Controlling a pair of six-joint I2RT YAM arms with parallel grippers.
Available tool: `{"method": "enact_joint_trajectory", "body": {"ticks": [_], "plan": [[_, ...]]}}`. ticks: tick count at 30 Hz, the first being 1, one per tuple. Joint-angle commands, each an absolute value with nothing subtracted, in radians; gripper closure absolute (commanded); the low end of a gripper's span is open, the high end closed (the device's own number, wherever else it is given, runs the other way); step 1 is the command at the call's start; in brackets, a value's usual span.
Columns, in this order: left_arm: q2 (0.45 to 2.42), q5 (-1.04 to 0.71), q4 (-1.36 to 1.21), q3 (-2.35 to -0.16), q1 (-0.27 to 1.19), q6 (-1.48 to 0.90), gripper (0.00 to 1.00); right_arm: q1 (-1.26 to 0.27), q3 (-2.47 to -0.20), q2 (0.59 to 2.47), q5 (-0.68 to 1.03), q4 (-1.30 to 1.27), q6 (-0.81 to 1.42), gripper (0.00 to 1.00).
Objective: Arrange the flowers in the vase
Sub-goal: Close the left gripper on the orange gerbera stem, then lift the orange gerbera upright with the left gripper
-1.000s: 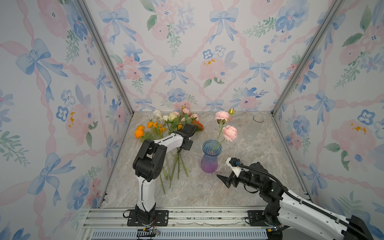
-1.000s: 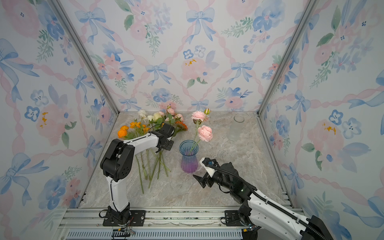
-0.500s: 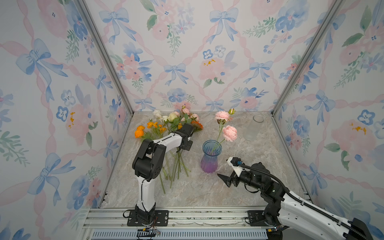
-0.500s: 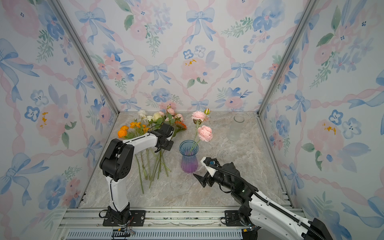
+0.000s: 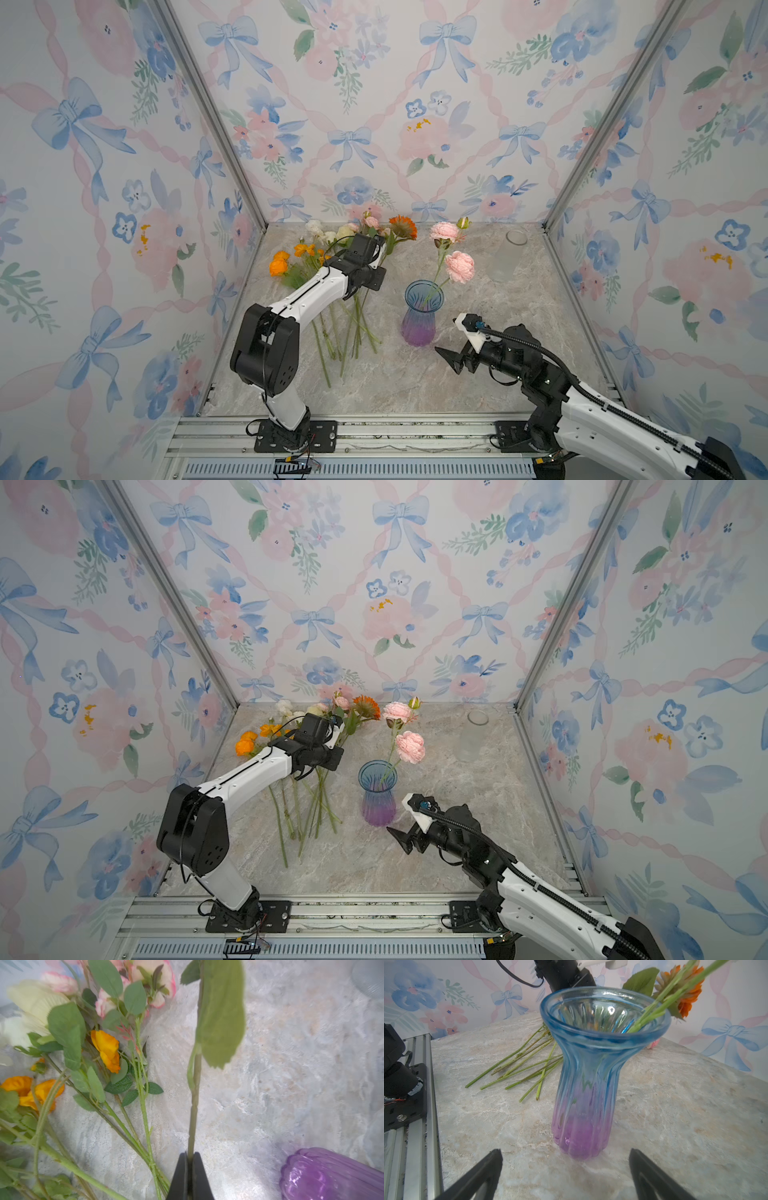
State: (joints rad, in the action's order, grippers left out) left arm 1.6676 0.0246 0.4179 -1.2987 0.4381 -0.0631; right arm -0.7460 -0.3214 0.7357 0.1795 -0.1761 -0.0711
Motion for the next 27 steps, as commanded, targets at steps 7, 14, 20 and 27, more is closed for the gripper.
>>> {"method": "enact_joint_trajectory", "body": {"ticks": [7,14,20,27], "plan": [[1.439,-0.01,0.22,-1.168,0.426,-0.105,1.0,-0.732,-0.293,0.669,0.159,-0.206,-0.059,0.03],[1.136,-0.006,-0.17,-0.922,0.426,-0.15,1.0,-0.73,-0.286,0.647,0.165,-0.211,-0.057,0.03],[0.942,-0.057,-0.529,-0.793,0.432,-0.214,1.0,-0.726,-0.278,0.631,0.165,-0.215,-0.055,0.03],[0.945,-0.07,-0.57,-0.959,0.519,-0.21,1.0,-0.723,-0.275,0.621,0.163,-0.21,-0.057,0.03]]}}
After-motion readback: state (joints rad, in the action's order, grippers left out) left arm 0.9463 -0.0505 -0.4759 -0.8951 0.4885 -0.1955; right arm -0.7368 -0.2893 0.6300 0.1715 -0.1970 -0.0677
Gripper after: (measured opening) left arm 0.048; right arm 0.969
